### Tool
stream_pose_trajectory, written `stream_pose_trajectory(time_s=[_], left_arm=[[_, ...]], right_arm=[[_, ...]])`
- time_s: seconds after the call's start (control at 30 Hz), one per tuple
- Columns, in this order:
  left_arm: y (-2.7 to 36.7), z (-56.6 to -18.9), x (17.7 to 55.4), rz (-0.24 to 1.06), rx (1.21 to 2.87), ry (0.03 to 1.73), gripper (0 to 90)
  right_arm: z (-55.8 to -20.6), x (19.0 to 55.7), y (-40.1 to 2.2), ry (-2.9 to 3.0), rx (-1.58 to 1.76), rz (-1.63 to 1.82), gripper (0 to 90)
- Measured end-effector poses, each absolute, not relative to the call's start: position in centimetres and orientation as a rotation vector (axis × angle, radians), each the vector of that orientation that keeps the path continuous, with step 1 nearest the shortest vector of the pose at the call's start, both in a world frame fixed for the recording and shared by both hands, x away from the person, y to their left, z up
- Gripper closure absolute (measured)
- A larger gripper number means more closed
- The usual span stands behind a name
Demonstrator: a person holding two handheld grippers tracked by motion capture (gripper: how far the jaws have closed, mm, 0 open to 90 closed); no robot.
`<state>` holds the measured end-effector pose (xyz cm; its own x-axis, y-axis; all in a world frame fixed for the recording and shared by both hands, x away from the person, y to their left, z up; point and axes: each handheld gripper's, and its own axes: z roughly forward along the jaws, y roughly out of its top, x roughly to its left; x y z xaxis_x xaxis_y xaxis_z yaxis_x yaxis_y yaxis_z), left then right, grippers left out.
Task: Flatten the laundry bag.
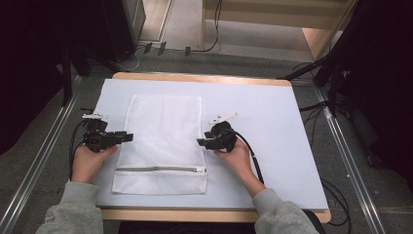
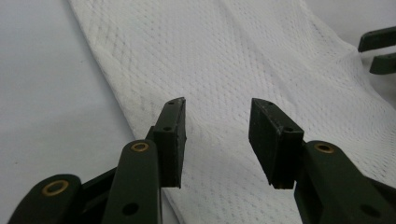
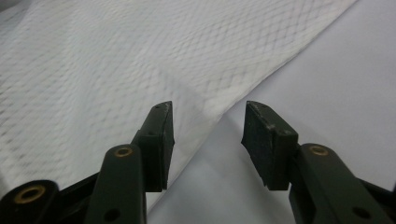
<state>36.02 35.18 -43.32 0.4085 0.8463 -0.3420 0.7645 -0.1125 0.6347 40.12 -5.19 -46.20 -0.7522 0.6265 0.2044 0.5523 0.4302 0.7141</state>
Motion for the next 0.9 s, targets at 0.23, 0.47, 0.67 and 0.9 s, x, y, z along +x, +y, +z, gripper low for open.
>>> stream_pose_trajectory(time_s=[0.23,0.47,0.67,0.9], left_arm=[[35.3,-43.3,35.8,0.138,1.889,1.380,55.7],[35.1,-43.4,35.9,0.131,1.896,1.377,54.4],[35.2,-43.5,35.9,0.145,1.903,1.389,53.9],[36.4,-43.9,36.1,0.161,1.885,1.439,52.1]], right_arm=[[-47.1,41.7,-3.7,2.588,1.087,1.216,54.4],[-47.2,42.0,-3.0,2.544,1.062,1.170,80.3],[-47.3,42.5,-3.6,2.545,1.118,1.195,89.3],[-47.2,42.8,-4.4,2.542,1.135,1.171,89.5]])
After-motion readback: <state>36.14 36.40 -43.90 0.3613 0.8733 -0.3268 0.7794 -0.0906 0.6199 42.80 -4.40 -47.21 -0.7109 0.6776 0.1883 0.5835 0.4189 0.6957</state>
